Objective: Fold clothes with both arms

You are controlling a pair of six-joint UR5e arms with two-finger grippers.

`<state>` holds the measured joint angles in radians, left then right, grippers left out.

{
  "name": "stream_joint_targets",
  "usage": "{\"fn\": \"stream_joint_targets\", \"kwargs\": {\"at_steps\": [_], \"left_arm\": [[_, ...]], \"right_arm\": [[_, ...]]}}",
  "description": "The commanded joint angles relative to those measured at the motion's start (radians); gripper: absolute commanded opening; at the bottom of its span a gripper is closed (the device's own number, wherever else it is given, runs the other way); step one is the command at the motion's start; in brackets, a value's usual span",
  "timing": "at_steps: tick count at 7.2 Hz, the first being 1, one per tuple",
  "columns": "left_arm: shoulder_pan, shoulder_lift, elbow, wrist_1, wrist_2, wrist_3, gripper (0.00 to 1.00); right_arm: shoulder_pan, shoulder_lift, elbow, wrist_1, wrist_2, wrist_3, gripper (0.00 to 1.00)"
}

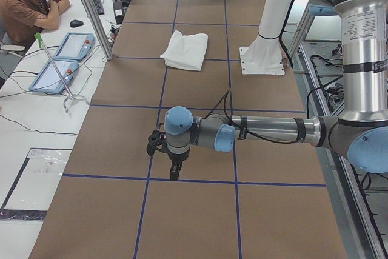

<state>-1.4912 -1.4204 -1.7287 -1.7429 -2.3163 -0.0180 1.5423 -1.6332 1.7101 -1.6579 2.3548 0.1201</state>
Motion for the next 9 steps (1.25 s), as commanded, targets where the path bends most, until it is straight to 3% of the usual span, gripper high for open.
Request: {"fn": "stream_joint_targets", "kwargs": {"at_steps": [1,9], "left_arm": [[0.000,0.000,-0.003,-0.001,-0.002,0.001,0.99],[-0.003,0.000,0.001,0.002,0.002,0.001,0.99]], "right_arm": [[-0.004,0.001,-0.014,0.009,0.000,-0.002,1.00],[-0.010,0.009,-0.007,0.010,0.001,-0.002,1.00]]}}
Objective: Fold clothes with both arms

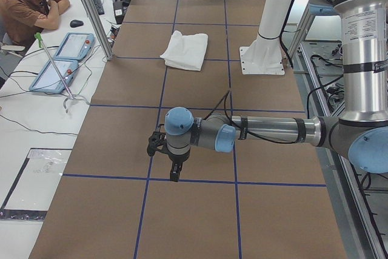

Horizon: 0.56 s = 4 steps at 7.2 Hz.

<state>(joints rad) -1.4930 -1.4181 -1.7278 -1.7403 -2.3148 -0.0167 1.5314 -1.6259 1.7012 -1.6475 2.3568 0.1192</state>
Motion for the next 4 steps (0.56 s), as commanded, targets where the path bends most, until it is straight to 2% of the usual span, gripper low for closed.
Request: {"fn": "stream_joint_targets", "kwargs": {"at_steps": [1,4], "left_arm": [[-0.001,-0.004,0.004,-0.001,0.000,0.000,0.99],[-0.001,-0.009,0.004,0.001,0.002,-0.006,0.99]], "right_arm": [[0.001,0.003,0.005,0.000,0.001,-0.001,1.00],[0.000,0.003,0.003,0.000,-0.001,-0.001,1.00]]}}
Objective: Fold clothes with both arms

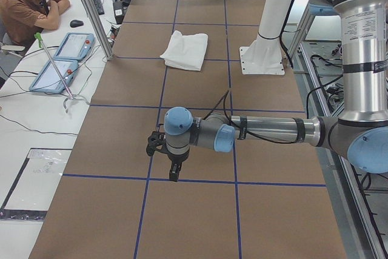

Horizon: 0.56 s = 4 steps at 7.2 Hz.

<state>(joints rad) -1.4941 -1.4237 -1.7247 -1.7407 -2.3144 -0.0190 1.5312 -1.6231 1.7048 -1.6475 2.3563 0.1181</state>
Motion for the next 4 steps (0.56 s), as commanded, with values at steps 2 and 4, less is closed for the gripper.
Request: {"fn": "stream_joint_targets", "kwargs": {"at_steps": [2,4], "left_arm": [[0.000,-0.011,0.001,-0.002,0.000,-0.077,0.99],[0.000,-0.009,0.001,0.000,-0.002,-0.084,0.99]], "right_arm": [[0.000,0.000,0.000,0.000,0.000,0.000,1.00],[0.001,0.000,-0.001,0.000,0.000,0.000,1.00]]}}
